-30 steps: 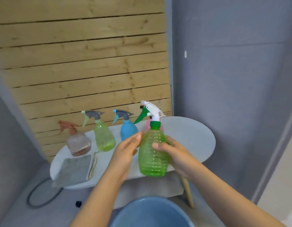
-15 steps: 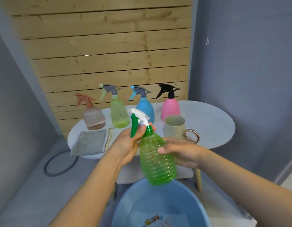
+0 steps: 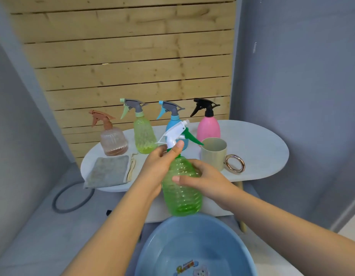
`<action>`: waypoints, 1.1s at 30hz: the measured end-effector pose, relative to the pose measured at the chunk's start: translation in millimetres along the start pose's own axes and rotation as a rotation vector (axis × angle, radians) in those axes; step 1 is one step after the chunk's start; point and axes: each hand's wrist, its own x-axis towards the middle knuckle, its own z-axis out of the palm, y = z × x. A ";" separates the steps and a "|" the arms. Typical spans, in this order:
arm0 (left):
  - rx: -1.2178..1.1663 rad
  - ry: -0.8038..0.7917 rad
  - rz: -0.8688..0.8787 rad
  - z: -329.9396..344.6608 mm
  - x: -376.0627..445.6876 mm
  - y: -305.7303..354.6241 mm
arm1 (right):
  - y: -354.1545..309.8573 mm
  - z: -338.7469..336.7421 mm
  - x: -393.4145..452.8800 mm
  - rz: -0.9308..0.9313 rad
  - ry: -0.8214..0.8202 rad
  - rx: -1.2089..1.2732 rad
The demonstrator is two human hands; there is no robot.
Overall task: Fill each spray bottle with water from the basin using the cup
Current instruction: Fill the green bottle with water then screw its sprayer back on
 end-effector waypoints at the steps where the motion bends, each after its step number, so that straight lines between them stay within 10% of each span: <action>1: -0.059 -0.080 -0.022 -1.8 -0.9 2.4 | -1.2 -2.3 0.5 0.016 0.000 0.021; 14: -0.209 -0.062 -0.014 -6.8 3.2 -6.9 | -9.1 -2.4 -8.2 -0.085 0.183 -0.316; 33: -0.207 0.493 0.208 -58.0 38.9 11.9 | 1.0 -26.3 -7.7 0.211 0.206 -0.828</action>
